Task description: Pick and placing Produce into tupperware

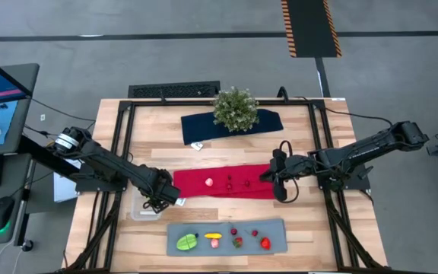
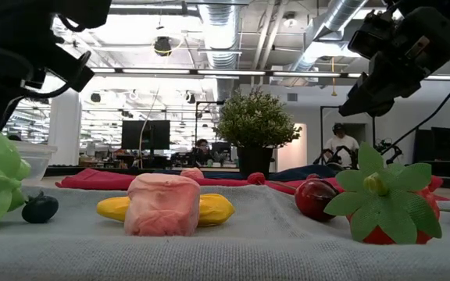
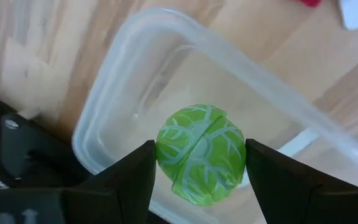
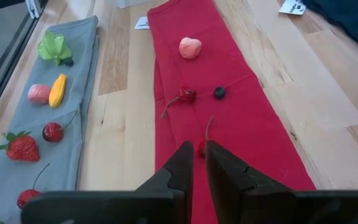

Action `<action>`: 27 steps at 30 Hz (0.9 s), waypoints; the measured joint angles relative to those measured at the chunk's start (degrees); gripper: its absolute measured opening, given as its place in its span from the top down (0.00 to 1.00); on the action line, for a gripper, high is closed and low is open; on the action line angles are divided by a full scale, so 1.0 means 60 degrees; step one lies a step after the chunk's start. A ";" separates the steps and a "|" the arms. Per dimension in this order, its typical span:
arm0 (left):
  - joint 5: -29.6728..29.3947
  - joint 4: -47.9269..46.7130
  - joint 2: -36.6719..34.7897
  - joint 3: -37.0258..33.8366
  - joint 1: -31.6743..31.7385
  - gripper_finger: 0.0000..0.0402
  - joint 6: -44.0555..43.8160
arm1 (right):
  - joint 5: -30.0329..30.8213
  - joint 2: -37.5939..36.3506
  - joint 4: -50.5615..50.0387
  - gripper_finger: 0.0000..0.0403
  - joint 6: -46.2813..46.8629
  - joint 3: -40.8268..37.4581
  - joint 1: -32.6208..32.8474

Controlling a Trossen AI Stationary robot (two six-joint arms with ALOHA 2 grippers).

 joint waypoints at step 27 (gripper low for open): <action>-0.0979 -0.0311 -0.0477 0.0178 -0.0056 0.26 0.0344 | 0.0000 0.0004 0.0051 0.84 0.0000 0.0004 0.0000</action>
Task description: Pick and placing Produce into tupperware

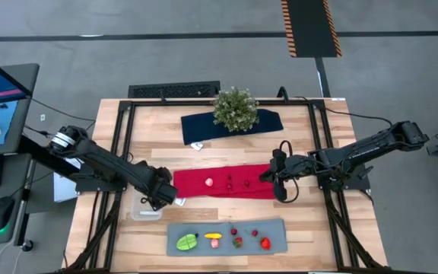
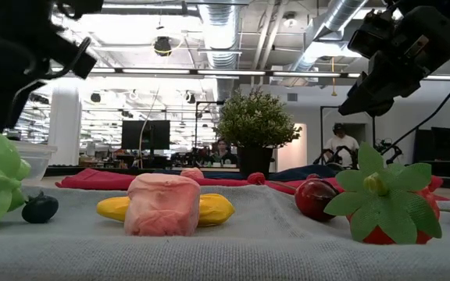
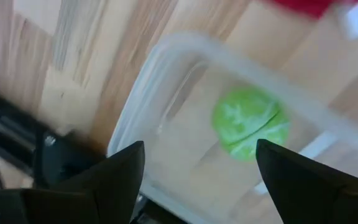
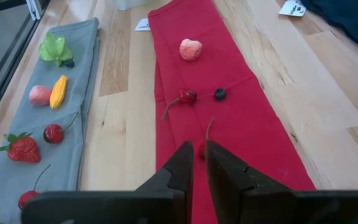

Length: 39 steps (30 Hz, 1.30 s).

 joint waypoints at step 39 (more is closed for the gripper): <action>-0.2137 1.5501 -0.8465 -0.6481 -0.2153 0.26 0.7198 | 0.1464 -0.1596 -0.0111 0.84 0.0385 -0.0641 0.0832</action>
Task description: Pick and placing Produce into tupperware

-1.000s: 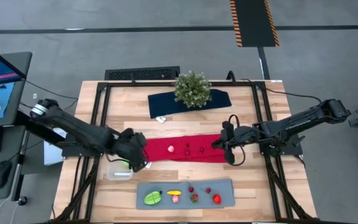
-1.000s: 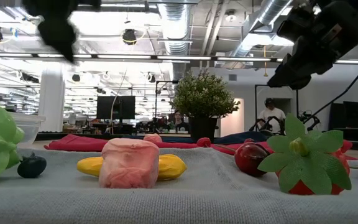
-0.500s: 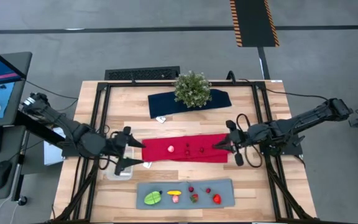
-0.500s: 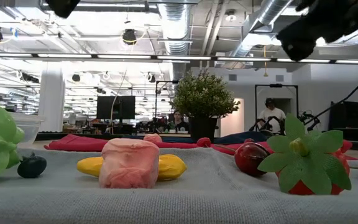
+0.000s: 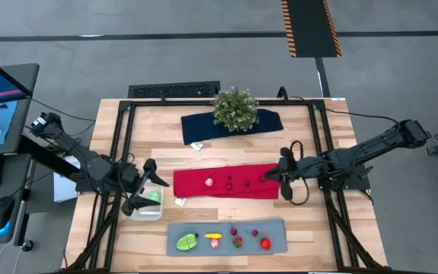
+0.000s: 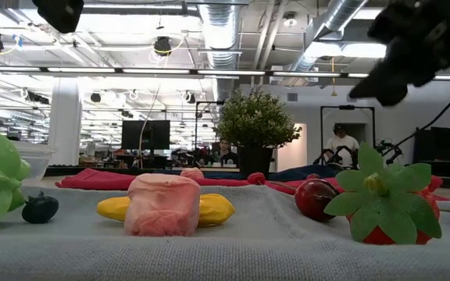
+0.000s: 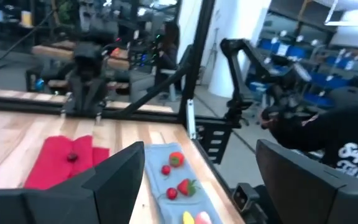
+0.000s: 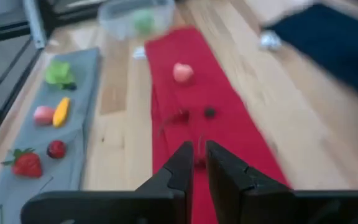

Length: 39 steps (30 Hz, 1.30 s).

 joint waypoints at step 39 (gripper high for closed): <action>-0.1949 0.0141 0.0644 -0.0116 0.0017 0.26 0.0726 | 0.0010 0.4506 -0.0565 0.84 0.4330 0.1122 -0.0455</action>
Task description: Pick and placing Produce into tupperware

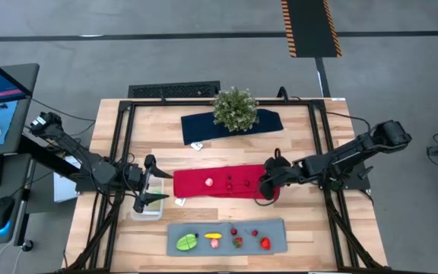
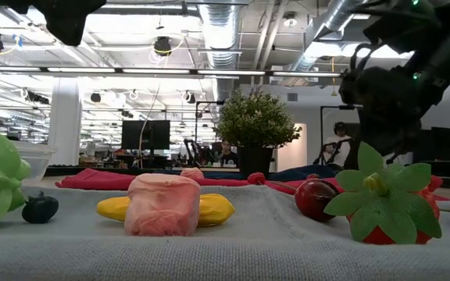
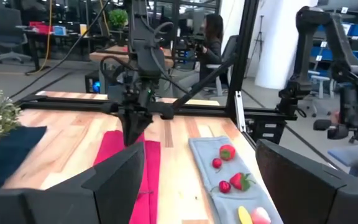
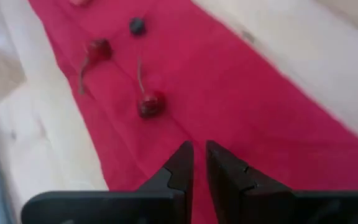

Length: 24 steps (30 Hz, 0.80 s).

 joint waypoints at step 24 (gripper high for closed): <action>-0.0131 0.0103 0.0000 0.0000 -0.0003 0.26 -0.0048 | 0.0048 0.0901 -0.1861 0.84 -0.0474 0.1633 -0.0086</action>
